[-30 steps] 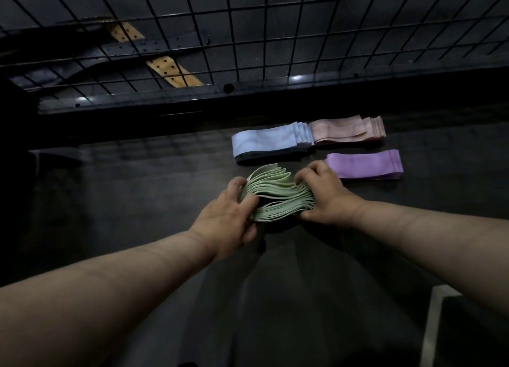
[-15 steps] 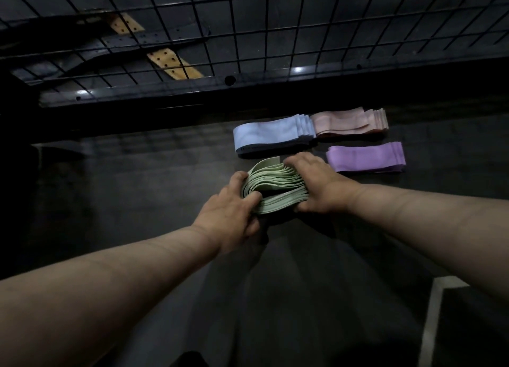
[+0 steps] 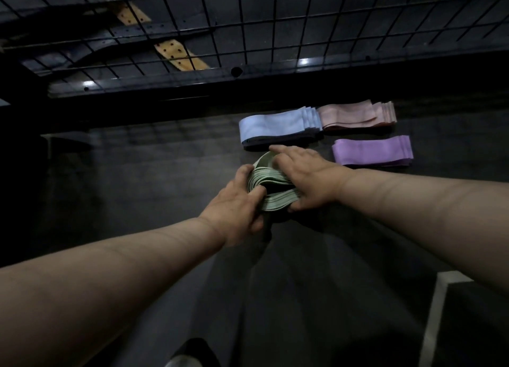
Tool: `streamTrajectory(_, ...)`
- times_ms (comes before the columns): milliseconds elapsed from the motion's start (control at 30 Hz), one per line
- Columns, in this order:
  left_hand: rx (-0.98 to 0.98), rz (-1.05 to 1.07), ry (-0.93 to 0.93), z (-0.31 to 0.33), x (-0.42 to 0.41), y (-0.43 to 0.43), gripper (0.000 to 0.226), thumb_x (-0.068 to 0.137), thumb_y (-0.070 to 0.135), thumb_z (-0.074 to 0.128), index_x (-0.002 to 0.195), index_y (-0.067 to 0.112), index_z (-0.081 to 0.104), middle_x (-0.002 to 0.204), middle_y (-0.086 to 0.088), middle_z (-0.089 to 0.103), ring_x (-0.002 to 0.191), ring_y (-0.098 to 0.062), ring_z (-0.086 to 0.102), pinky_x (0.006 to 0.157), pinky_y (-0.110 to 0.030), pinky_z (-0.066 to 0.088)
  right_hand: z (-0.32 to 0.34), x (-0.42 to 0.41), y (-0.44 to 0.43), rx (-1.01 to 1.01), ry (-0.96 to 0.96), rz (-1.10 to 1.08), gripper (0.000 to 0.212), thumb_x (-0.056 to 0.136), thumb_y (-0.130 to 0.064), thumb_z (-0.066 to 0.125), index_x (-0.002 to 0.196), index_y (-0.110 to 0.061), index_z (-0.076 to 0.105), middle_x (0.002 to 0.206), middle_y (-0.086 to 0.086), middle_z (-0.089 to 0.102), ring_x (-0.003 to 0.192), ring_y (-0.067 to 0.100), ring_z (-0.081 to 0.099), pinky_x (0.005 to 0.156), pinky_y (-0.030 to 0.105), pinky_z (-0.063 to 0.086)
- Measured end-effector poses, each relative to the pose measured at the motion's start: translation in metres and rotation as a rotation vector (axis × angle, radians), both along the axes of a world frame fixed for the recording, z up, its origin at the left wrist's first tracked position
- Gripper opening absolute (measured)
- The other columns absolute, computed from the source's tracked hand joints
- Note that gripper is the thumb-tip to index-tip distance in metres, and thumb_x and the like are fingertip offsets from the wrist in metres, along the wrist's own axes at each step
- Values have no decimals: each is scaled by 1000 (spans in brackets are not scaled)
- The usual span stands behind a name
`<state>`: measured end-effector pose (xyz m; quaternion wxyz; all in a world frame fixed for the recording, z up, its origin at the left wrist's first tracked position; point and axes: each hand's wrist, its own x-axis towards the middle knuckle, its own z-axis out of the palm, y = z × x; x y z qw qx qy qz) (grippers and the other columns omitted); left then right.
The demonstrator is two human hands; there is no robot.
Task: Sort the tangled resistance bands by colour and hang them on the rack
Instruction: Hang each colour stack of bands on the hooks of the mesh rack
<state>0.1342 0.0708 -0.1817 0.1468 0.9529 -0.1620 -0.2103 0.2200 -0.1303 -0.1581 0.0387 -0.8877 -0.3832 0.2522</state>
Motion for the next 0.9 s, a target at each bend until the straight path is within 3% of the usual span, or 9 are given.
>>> streamTrajectory(133, -11, 29, -8, 0, -1, -1, 34, 91, 33, 63, 120, 23, 49, 154, -4, -1, 125, -42, 44, 104, -46, 45, 1, 0, 5, -37, -40, -12, 121, 69, -55, 79, 158, -20, 5, 151, 8, 26, 140, 29, 27, 116, 42, 22)
streamTrajectory(300, -33, -14, -1, -2, -1, 9, 28, 94, 31, 59, 120, 23, 50, 156, -3, 1, 127, -42, 43, 103, -44, 45, 5, 1, 10, -36, -28, 33, 102, 72, -69, 71, 150, -18, 28, 159, 9, 14, 150, 27, 8, 121, 43, 9)
streamTrajectory(400, -39, -27, -11, -3, -4, 11, 31, 96, 29, 57, 125, 26, 47, 158, 0, -1, 130, -41, 41, 105, -45, 43, 4, 0, 14, 22, 29, -82, 96, 82, -73, 57, 152, -17, 23, 155, 10, 31, 145, 27, 24, 118, 41, 15)
streamTrajectory(467, -42, -32, -15, -3, -4, 12, 32, 96, 29, 56, 127, 25, 46, 158, 2, -2, 134, -40, 38, 109, -44, 41, 3, 1, 18, -3, -52, -87, 87, 89, -61, 55, 156, -19, 20, 150, 10, 35, 140, 30, 30, 116, 43, 20)
streamTrajectory(567, -47, -42, -28, -3, -5, 13, 27, 96, 29, 57, 121, 25, 48, 157, 3, -1, 134, -38, 38, 110, -42, 40, 2, 6, 19, -101, -131, 8, 70, 87, -43, 61, 149, -21, 37, 151, 10, 31, 141, 30, 26, 116, 43, 19)
streamTrajectory(633, -45, -41, -46, -3, -6, 14, 28, 94, 29, 59, 120, 24, 48, 157, 0, 0, 132, -38, 41, 109, -40, 41, 3, 8, 18, -102, -122, 9, 55, 89, -36, 60, 140, -21, 43, 148, 8, 38, 139, 27, 34, 115, 41, 20)
streamTrajectory(733, -32, -35, -43, -1, -8, 18, 36, 89, 32, 63, 120, 21, 48, 157, -7, 4, 123, -42, 49, 104, -41, 45, 6, 10, 15, -67, -99, -1, 35, 95, -31, 55, 127, -21, 45, 122, 3, 59, 112, 26, 57, 107, 42, 31)
streamTrajectory(800, -49, -37, -50, 2, -11, 23, 43, 83, 35, 66, 117, 19, 45, 156, -8, 7, 115, -44, 54, 96, -44, 50, 10, 9, 12, -12, -98, 30, 37, 95, -33, 55, 127, -19, 45, 115, 4, 62, 105, 27, 60, 99, 42, 39)
streamTrajectory(900, -46, -43, -52, 3, -16, 30, 49, 79, 35, 67, 119, 19, 44, 156, -10, 10, 112, -43, 56, 92, -44, 52, 11, 5, 6, -25, -134, 138, 45, 96, -42, 51, 133, -16, 46, 122, 7, 59, 110, 28, 58, 96, 40, 45)
